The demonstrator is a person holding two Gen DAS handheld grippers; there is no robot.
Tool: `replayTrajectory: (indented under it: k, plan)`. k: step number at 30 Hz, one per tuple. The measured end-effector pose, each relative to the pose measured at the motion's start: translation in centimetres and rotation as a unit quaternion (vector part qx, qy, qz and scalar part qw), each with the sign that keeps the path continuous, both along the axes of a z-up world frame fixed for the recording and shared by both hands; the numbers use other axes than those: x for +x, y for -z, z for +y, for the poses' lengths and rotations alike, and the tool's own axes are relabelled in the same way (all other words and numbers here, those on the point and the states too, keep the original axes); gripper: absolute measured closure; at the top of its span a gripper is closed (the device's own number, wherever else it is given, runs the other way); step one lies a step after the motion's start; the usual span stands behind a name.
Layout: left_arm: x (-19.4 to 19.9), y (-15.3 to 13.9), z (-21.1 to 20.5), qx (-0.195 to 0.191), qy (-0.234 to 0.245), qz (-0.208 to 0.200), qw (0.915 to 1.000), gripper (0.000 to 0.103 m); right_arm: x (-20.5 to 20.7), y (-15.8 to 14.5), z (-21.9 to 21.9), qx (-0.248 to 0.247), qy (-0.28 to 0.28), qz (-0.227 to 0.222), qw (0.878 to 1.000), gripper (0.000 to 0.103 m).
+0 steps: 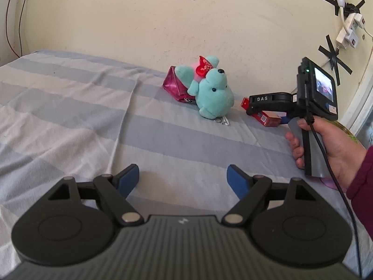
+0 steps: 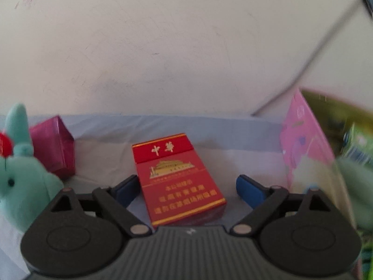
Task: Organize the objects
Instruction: 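Grasp the red cigarette box with the right gripper and set it down away from the plush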
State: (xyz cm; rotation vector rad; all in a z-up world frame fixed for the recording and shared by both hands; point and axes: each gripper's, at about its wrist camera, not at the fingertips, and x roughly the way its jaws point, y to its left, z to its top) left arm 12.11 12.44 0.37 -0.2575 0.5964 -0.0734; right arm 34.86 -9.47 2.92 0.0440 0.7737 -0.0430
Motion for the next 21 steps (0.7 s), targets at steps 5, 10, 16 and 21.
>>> replayTrajectory:
  k: [5, 10, 16, 21]
  plan:
    - [0.1, 0.1, 0.6, -0.001, 0.001, 0.000, 1.0000, 0.019, -2.7, -0.4, 0.5, 0.001, -0.028, -0.010, 1.000, 0.045]
    - [0.1, 0.0, 0.8, -0.004, 0.000, 0.000, 1.0000, 0.019, -8.9, -0.2, 2.2, 0.005, -0.100, -0.021, 0.995, 0.045]
    - [0.2, 0.1, 1.0, -0.015, -0.001, -0.001, 0.9999, 0.019, -17.4, -0.2, 2.5, 0.011, -0.190, -0.019, 0.982, 0.044]
    - [0.2, 0.1, 0.8, -0.011, 0.002, -0.001, 0.9999, 0.016, -23.0, -1.0, 3.4, 0.011, -0.251, -0.022, 0.968, 0.044]
